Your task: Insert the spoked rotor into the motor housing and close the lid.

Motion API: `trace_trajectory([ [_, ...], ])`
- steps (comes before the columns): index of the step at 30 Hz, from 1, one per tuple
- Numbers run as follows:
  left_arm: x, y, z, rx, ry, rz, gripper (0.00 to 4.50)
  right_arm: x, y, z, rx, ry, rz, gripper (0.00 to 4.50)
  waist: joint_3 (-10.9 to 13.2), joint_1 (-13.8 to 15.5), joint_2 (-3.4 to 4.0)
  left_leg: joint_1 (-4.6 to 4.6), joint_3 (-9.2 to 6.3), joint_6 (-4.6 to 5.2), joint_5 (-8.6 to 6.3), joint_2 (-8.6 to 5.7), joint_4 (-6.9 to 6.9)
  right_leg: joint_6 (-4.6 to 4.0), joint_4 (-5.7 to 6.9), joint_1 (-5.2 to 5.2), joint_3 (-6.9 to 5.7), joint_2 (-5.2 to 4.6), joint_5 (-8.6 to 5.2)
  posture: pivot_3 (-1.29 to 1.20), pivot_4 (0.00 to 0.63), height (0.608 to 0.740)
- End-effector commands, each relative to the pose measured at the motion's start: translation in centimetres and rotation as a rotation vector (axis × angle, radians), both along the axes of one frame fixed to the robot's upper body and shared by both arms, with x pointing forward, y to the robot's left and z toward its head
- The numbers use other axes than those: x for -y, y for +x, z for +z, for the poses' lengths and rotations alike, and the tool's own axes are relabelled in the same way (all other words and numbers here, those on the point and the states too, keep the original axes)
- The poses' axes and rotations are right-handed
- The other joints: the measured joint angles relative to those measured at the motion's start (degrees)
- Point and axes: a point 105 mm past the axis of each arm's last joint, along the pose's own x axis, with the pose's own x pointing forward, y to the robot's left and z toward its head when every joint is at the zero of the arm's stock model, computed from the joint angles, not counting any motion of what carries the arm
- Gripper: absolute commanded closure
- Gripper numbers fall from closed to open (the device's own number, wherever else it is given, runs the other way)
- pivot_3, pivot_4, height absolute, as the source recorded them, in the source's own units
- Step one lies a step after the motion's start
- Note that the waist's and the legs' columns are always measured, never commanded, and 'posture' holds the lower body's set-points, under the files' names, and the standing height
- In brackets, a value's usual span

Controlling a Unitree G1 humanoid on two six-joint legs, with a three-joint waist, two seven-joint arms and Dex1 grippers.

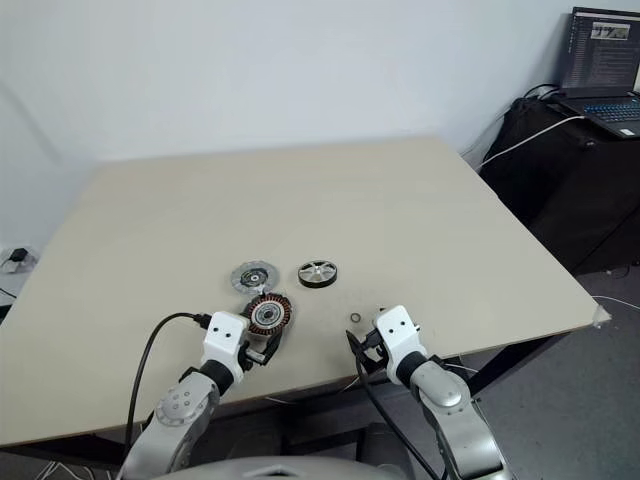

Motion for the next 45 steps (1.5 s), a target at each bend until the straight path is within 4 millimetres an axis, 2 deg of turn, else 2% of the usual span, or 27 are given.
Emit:
trace_trajectory([
  [1,-0.1,0.5,0.9,0.051,-0.005,0.012,0.33,-0.5,0.5,1.1,0.055,0.008,0.024,0.0,0.0,0.0,0.0,0.0,0.0,0.0,0.0,0.0,0.0,0.0,0.0,0.0,0.0,0.0,0.0,0.0,0.0,0.74],
  [15,0.0,0.6,0.9,0.051,-0.012,0.003,0.33,-0.6,0.7,1.0,0.045,0.013,0.034,0.0,0.0,0.0,0.0,0.0,0.0,0.02,0.01,0.0,0.0,0.0,0.0,0.0,0.0,0.0,0.0,0.0,0.0,0.74],
  [19,0.1,0.6,0.9,0.05,-0.017,-0.003,0.33,-0.8,1.3,0.6,0.042,-0.01,0.019,0.0,0.0,-0.1,-0.01,0.01,0.01,0.02,0.01,0.0,0.01,0.0,0.01,0.01,0.0,0.0,0.0,0.0,0.0,0.74],
  [31,0.0,0.6,1.0,0.055,-0.02,0.006,0.33,-1.5,4.3,-1.2,0.001,-0.002,-0.015,0.0,0.0,-0.1,0.0,-0.01,0.01,0.24,0.14,-0.01,0.0,-0.01,0.01,0.0,0.01,0.02,0.0,0.0,0.0,0.74],
  [40,0.1,0.5,1.0,0.054,-0.026,0.009,0.33,-1.5,4.1,-3.9,-0.118,0.015,-0.028,0.0,0.0,-0.1,0.01,0.0,0.02,0.25,0.14,-0.01,0.0,-0.01,0.02,0.0,0.03,0.03,0.0,0.0,0.0,0.74],
  [43,0.1,0.4,1.0,0.054,-0.028,0.009,0.29,-1.5,3.9,-4.3,-0.141,0.025,-0.037,0.57,0.0,-0.2,0.01,0.01,0.02,0.25,0.14,0.0,0.0,-0.01,0.03,0.01,0.04,0.04,0.0,0.0,0.0,0.74],
  [45,0.1,0.4,1.0,0.054,-0.029,0.01,0.29,-1.5,3.7,-4.5,-0.157,0.034,-0.041,1.19,-0.1,-0.2,0.03,0.03,0.02,0.25,0.14,0.0,0.01,0.0,0.03,0.02,0.04,0.04,0.01,0.0,0.0,0.74],
])
